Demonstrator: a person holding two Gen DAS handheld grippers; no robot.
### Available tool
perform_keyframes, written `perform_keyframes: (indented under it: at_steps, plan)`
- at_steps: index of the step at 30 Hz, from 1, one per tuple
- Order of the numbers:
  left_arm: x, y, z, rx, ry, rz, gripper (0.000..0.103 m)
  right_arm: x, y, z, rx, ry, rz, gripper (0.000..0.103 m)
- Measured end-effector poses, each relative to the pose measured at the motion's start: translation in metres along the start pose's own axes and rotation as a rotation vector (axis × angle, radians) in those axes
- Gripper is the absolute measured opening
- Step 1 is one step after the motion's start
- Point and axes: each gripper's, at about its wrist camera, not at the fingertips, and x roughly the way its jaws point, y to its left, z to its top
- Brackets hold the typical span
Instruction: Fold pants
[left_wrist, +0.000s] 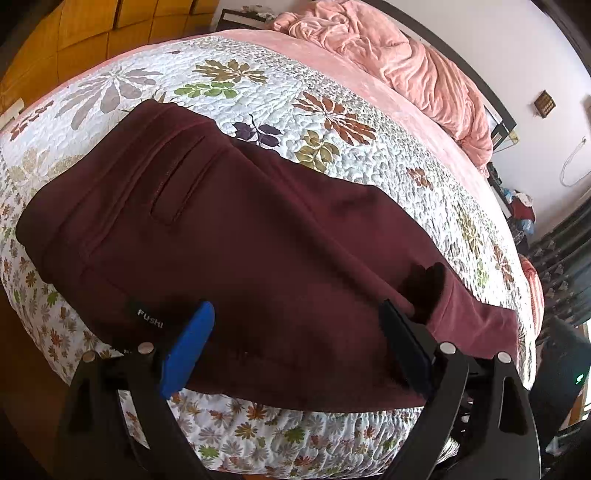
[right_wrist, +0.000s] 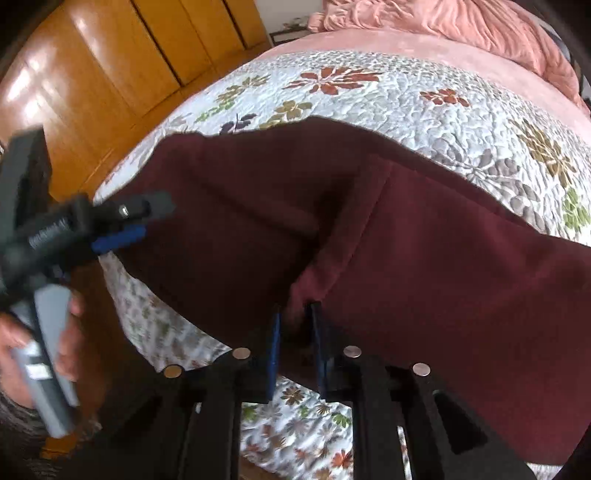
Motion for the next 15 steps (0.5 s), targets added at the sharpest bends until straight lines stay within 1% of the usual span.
perform_keyframes:
  at_steps: [2,3,4,5,7,9,10,11,12,13,15]
  plan:
    - [0.001,-0.005,0.001,0.011,0.006,0.004,0.09,-0.01,-0.001,0.002,-0.007,-0.005,0.026,0.026]
    - [0.002,-0.009,0.001,0.016,0.006,0.004,0.09,-0.017,-0.003,0.002,-0.003,-0.006,0.042,0.035]
    - [0.003,-0.015,0.001,0.027,0.006,-0.002,0.09,-0.03,-0.008,0.002,0.007,-0.019,0.073,0.046]
    - [0.003,-0.02,0.001,0.038,0.005,-0.007,0.09,-0.042,-0.014,0.002,0.016,-0.042,0.088,0.05]
    - [0.003,-0.043,0.001,0.095,0.001,-0.024,0.09,-0.072,-0.033,-0.002,0.051,-0.09,0.081,0.059]
    - [0.004,-0.07,0.001,0.156,0.01,-0.071,0.09,-0.108,-0.069,-0.014,0.129,-0.145,0.039,0.063]
    - [0.005,-0.085,0.0,0.18,0.02,-0.106,0.09,-0.119,-0.086,-0.02,0.163,-0.16,0.018,0.066]
    - [0.006,-0.099,-0.002,0.204,0.03,-0.144,0.09,-0.136,-0.112,-0.03,0.223,-0.173,-0.013,0.068]
    - [0.009,-0.118,-0.004,0.231,0.047,-0.191,0.09,-0.147,-0.131,-0.038,0.268,-0.179,-0.027,0.073]
    - [0.013,-0.13,-0.007,0.248,0.061,-0.219,0.09,-0.158,-0.158,-0.049,0.329,-0.18,-0.038,0.075]
    - [0.024,-0.156,-0.015,0.285,0.089,-0.271,0.09,-0.162,-0.191,-0.062,0.397,-0.147,-0.022,0.075]
